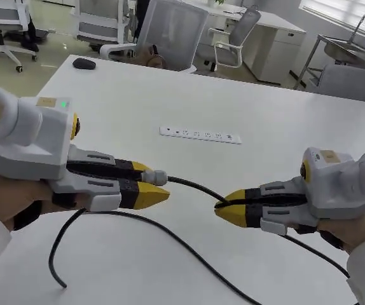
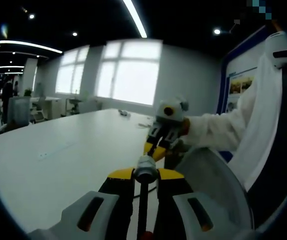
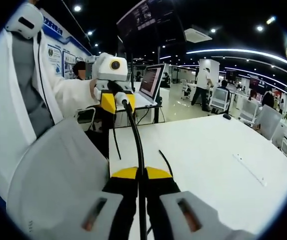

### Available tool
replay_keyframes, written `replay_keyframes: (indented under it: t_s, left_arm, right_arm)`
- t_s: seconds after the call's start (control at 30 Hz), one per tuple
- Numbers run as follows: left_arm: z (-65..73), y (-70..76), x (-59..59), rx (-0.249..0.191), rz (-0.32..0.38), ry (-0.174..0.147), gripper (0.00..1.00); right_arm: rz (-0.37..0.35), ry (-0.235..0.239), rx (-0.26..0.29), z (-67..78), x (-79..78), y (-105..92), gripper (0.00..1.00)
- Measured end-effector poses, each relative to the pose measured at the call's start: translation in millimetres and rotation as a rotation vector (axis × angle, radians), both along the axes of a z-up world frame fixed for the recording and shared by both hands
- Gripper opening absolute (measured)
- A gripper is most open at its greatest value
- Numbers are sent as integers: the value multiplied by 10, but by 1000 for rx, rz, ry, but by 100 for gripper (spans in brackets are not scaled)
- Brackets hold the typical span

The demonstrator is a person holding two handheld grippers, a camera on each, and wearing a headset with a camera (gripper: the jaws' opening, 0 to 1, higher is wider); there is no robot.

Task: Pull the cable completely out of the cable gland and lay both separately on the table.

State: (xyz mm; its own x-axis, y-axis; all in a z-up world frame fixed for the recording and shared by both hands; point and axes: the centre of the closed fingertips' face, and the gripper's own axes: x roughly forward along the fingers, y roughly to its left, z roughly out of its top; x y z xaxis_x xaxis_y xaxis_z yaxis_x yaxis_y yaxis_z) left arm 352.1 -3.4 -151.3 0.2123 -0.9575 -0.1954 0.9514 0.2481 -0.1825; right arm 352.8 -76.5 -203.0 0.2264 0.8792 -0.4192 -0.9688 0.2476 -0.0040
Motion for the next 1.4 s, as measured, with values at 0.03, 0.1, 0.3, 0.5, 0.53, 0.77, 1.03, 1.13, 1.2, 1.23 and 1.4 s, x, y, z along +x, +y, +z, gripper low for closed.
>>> replay_keyframes:
  t_s: [0.03, 0.1, 0.3, 0.5, 0.53, 0.77, 1.03, 1.13, 1.2, 1.23, 1.4]
  left_arm:
    - [-1, 0, 0, 0, 0, 0, 18]
    - [-3, -8, 0, -2, -2, 3, 18]
    - [16, -45, -12, -7, -9, 0, 18]
    - [51, -58, 15, -18, 2, 3, 18]
    - [52, -61, 19, -16, 4, 5, 18]
    - [49, -110, 17, 8, -6, -15, 18]
    - [35, -181, 9, 19, -22, -18, 18]
    - [27, -198, -1, 21, -29, -15, 18]
    - [25, -208, -9, 24, -33, -16, 18]
    - [26, -211, -12, 25, -35, -17, 18]
    - [39, -215, -12, 21, -37, -18, 18]
  right_arm:
    - [-1, 1, -2, -6, -1, -2, 3]
    - [-6, 2, -4, -16, 0, -9, 3]
    - [-20, -6, -14, -19, -4, -25, 3]
    - [-48, -32, -12, 81, 16, -40, 6]
    - [-51, -43, -12, 110, 21, -37, 9]
    - [-62, -144, -8, 392, 78, 29, 31]
    - [40, -241, 33, 767, -26, 299, 28]
    - [64, -248, 36, 780, -43, 369, 24]
    - [75, -247, 33, 762, -48, 406, 21]
    - [79, -244, 30, 750, -49, 414, 19]
    - [100, -242, -3, 661, -65, 474, 16]
